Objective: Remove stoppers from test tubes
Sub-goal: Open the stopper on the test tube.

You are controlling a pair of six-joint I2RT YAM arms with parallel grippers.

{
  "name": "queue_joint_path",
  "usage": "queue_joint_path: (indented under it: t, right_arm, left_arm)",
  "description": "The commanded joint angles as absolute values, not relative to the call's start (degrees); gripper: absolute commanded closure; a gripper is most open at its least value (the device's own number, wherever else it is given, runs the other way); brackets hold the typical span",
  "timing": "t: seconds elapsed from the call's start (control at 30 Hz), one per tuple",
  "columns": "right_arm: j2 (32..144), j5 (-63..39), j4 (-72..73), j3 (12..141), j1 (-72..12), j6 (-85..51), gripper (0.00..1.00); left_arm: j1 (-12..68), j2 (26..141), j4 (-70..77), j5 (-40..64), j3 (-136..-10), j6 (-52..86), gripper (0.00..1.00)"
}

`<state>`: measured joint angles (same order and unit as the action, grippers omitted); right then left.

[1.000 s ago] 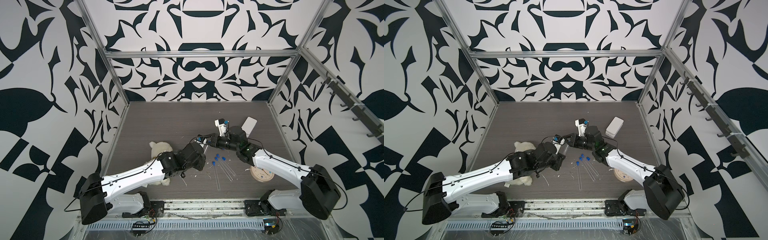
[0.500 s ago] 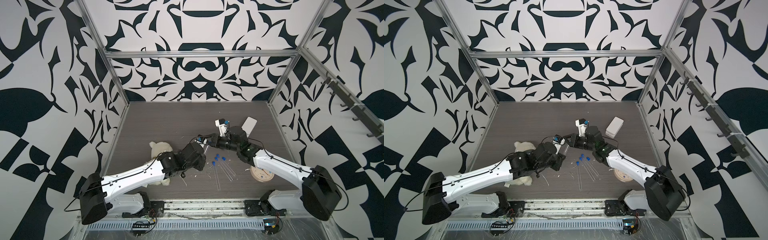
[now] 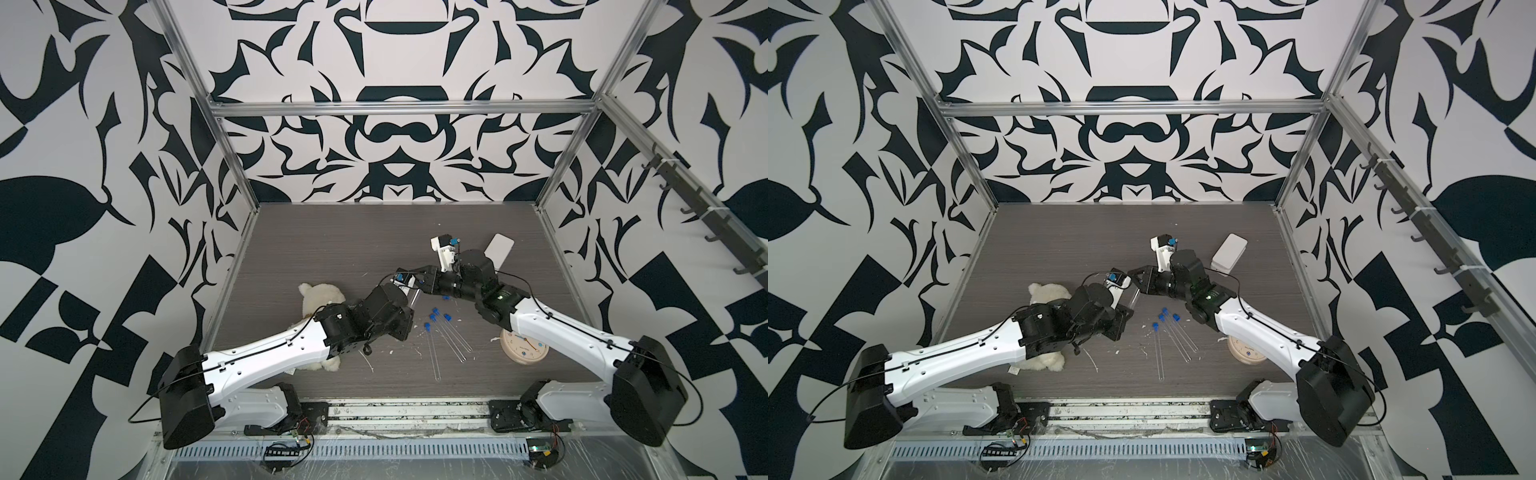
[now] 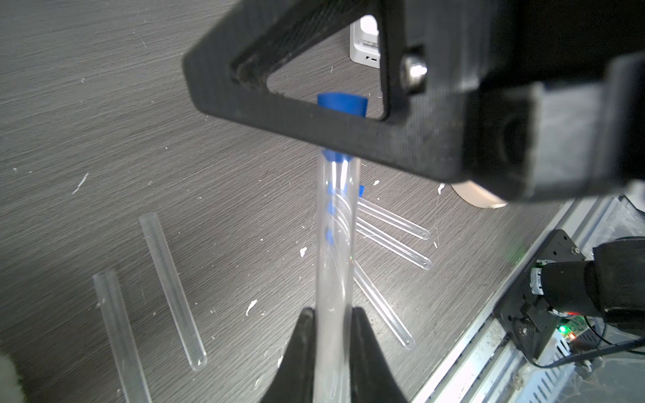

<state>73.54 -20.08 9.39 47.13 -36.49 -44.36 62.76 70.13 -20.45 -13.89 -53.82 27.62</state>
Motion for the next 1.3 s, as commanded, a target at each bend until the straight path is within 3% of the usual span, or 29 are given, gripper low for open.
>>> queue_joint_path:
  t: [0.0,0.7,1.27]
  right_arm:
    - [72.17,-14.78,7.99,49.46,-35.51,-40.35,1.0]
    - [73.27,-27.94,20.74,46.01,-29.89,-54.36,1.0]
    - [70.87,-16.98,7.33,49.04,-29.89,-40.93,1.0]
  left_arm:
    - [62.58,69.03,-23.55,-14.96,-53.17,28.56,0.82]
    - [62.63,69.7,-22.91,-15.95,-51.5,28.48,0.82]
    - [62.57,69.48,-24.2,-15.74,-52.61,28.39,0.83]
